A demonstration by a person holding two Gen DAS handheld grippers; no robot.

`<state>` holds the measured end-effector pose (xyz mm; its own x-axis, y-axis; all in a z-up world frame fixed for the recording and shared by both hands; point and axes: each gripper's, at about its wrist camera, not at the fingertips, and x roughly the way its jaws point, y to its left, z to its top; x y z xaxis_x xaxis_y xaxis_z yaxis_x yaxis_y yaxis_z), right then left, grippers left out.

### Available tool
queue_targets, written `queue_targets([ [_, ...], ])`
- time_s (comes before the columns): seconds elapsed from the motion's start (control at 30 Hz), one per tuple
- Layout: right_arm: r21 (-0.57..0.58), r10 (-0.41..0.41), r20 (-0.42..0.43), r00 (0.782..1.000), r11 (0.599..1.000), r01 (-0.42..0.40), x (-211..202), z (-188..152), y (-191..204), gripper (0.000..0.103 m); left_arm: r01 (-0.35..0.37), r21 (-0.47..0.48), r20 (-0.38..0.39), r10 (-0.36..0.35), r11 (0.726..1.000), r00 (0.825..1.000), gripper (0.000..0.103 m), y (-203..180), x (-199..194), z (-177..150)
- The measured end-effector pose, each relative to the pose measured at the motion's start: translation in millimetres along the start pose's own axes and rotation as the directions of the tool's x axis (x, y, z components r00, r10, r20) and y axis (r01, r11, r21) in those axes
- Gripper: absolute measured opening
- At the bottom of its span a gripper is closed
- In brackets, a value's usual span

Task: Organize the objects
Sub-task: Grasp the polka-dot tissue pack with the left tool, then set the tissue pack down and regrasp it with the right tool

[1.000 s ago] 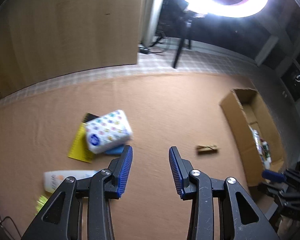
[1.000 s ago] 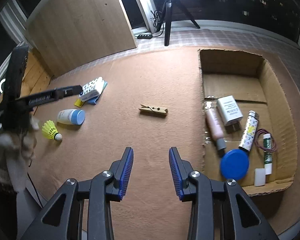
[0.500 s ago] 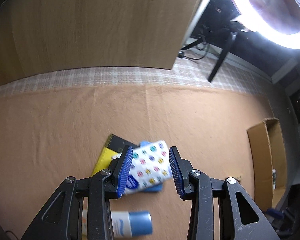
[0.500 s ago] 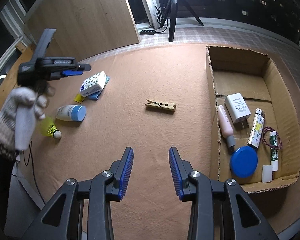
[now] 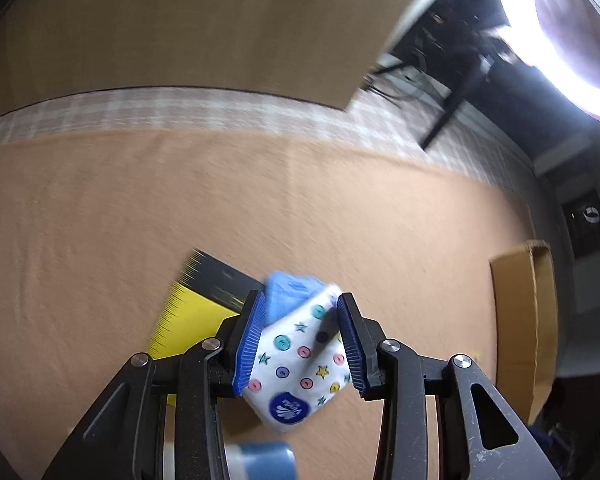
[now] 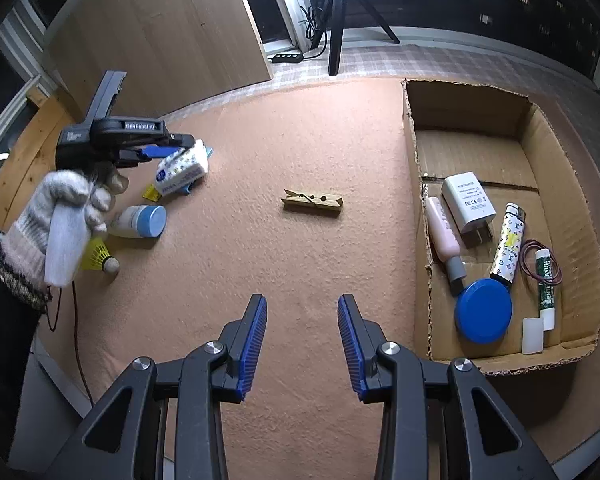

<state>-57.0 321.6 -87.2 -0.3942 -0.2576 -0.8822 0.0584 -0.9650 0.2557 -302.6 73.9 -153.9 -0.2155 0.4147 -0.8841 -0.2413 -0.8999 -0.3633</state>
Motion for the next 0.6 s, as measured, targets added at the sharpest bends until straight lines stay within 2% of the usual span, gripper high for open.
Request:
queue_targets([
  [0.27, 0.004, 0.034, 0.024, 0.999, 0.999, -0.034, -3, 2, 0, 0.034, 0.050, 0.090, -0.049, -0.046, 0.995, 0.998, 0.040, -51, 12, -50],
  [0.6, 0.029, 0.072, 0.019, 0.997, 0.997, -0.073, 3, -1, -6, 0.034, 0.063, 0.070, -0.015, -0.062, 0.996, 0.998, 0.039, -78, 3, -117],
])
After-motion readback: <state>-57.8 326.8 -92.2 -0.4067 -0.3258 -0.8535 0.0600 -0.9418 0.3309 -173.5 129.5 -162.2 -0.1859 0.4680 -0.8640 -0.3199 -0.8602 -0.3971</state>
